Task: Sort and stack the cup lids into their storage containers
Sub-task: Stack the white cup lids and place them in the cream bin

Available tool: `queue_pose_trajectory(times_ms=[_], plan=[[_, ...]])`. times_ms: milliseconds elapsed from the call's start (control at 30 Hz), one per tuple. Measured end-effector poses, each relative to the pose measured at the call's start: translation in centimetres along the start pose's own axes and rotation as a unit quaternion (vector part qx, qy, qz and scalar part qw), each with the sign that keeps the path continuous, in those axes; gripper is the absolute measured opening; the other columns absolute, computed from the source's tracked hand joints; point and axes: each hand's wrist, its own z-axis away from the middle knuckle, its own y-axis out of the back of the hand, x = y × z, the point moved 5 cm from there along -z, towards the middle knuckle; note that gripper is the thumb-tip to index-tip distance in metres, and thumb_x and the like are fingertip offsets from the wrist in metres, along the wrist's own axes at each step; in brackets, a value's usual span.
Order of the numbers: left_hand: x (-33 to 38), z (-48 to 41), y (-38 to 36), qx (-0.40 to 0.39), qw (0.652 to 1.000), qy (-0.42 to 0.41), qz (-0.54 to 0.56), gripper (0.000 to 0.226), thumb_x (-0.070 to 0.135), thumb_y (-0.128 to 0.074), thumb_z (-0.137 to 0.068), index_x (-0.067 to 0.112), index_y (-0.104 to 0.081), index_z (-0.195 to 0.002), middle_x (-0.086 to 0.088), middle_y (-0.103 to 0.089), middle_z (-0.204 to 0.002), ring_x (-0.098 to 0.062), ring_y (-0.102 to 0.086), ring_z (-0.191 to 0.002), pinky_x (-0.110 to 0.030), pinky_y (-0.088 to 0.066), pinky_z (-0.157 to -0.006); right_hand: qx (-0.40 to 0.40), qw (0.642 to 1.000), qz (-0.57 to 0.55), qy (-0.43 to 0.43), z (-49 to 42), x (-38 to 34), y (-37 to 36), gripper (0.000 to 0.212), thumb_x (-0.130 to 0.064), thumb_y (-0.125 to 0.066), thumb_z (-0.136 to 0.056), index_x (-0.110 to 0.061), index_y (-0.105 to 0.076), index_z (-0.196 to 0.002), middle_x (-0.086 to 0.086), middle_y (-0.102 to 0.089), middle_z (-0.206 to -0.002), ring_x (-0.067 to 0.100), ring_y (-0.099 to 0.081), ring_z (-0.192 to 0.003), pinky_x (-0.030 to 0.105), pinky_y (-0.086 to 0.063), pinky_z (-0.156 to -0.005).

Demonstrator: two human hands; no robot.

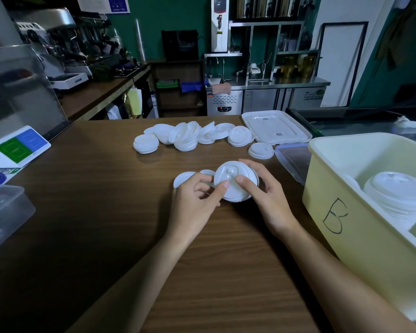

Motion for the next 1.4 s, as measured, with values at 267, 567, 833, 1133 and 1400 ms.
queue_pose_trajectory(times_ms=[267,567,833,1133,1400], plan=[[0.1,0.0,-0.2,0.008,1.0,-0.02,-0.012,0.024,0.03,-0.087,-0.084,0.016,-0.072,-0.096,0.007,-0.079,-0.085,-0.009,-0.076,-0.08,-0.023,-0.059,-0.071,0.014,1.0,-0.022,-0.003,0.0,0.1,0.3,0.037,-0.026,-0.073,-0.088,-0.019,-0.073,-0.124,0.0,-0.075,-0.122,0.013,-0.068,-0.116,0.022,-0.05,-0.097],[-1.1,-0.3,-1.2,-0.097,0.993,0.013,0.067,0.049,0.052,-0.079,-0.079,0.02,-0.054,-0.106,0.001,-0.078,-0.111,-0.016,-0.074,-0.108,-0.05,-0.056,-0.102,-0.001,0.998,-0.052,-0.026,0.1,0.4,0.2,0.046,-0.038,-0.081,-0.079,-0.03,-0.071,-0.123,0.008,-0.072,-0.127,0.035,-0.064,-0.123,0.055,-0.049,-0.113],[-1.4,-0.4,-1.7,-0.165,0.976,0.082,0.116,0.065,0.061,-0.08,-0.077,0.036,-0.057,-0.133,0.0,-0.071,-0.13,-0.015,-0.067,-0.123,-0.045,-0.054,-0.108,-0.004,0.994,-0.101,-0.046,0.3,0.3,0.1,0.051,-0.034,-0.081,-0.079,-0.02,-0.071,-0.127,0.014,-0.071,-0.128,0.032,-0.066,-0.122,0.05,-0.049,-0.11],[-1.2,-0.5,-1.3,-0.149,0.987,0.037,0.039,0.05,0.064,-0.071,-0.087,0.043,-0.063,-0.131,0.009,-0.074,-0.123,-0.012,-0.069,-0.118,-0.046,-0.051,-0.108,0.002,0.996,-0.082,-0.039,0.2,0.4,0.2,0.051,-0.036,-0.08,-0.081,-0.022,-0.07,-0.128,0.009,-0.073,-0.127,0.033,-0.066,-0.124,0.051,-0.051,-0.11],[-1.7,-1.5,0.6,-0.062,0.95,-0.121,-0.28,0.03,0.022,-0.069,-0.099,0.018,-0.071,-0.128,0.007,-0.072,-0.107,0.009,-0.056,-0.068,-0.029,-0.052,-0.082,0.095,0.993,-0.067,-0.031,-0.2,0.4,1.5,0.047,-0.027,-0.08,-0.08,-0.02,-0.071,-0.125,0.001,-0.075,-0.121,0.019,-0.07,-0.117,0.038,-0.054,-0.107]])
